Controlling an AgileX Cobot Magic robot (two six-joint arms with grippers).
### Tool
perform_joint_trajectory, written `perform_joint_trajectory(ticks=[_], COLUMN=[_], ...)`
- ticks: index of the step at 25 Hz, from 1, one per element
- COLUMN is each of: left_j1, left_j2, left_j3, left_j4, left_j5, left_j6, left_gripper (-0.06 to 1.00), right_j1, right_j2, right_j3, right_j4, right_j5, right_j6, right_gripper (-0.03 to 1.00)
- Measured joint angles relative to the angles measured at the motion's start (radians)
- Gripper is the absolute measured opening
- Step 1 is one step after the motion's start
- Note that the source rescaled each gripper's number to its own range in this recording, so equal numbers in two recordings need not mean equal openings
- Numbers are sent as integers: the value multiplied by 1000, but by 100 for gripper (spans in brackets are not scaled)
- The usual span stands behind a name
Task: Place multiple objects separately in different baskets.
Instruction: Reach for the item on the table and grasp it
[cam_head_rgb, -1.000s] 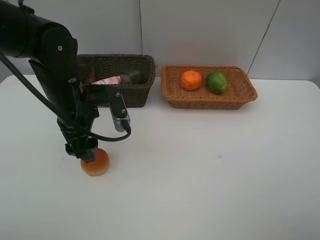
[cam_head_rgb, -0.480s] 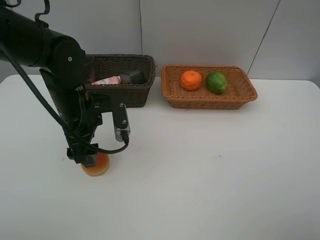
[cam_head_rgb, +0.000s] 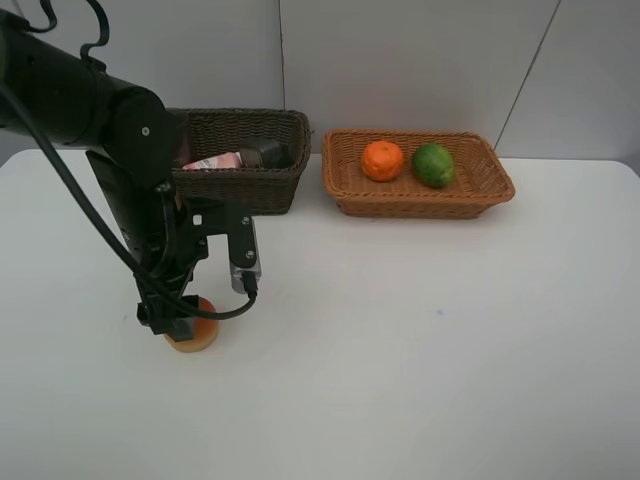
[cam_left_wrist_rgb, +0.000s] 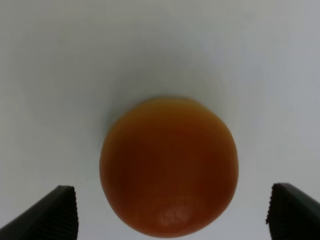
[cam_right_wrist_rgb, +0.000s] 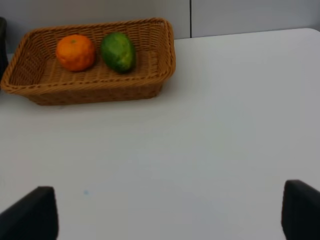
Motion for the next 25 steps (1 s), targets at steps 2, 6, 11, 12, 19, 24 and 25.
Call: perform_joint_trajectory(ticks=[2,6,11,12,19,24,25], left_j1=[0,0,0,0,0,0,0], left_j2=[0,13,44,48,72,86,88], left_j3=[0,0,0,0,0,0,0], left_j4=[-2,-3,-3,-3,-3,-3,-3], left_j5=[-1,-2,-2,-2,-14,-26,-27], left_j6=[2,9,17,19,26,27,27], left_gripper=[98,98,98,98,98,98,98], right_j1=[0,0,0,0,0,0,0], right_j2=[0,0,0,0,0,0,0], right_j3=[0,0,0,0,0,0,0], right_j4=[0,0,0,0,0,0,0], right_j5=[0,0,0,0,0,0,0], right_j6=[0,0,0,0,0,0,0], right_gripper=[96,96,96,96,96,96,96])
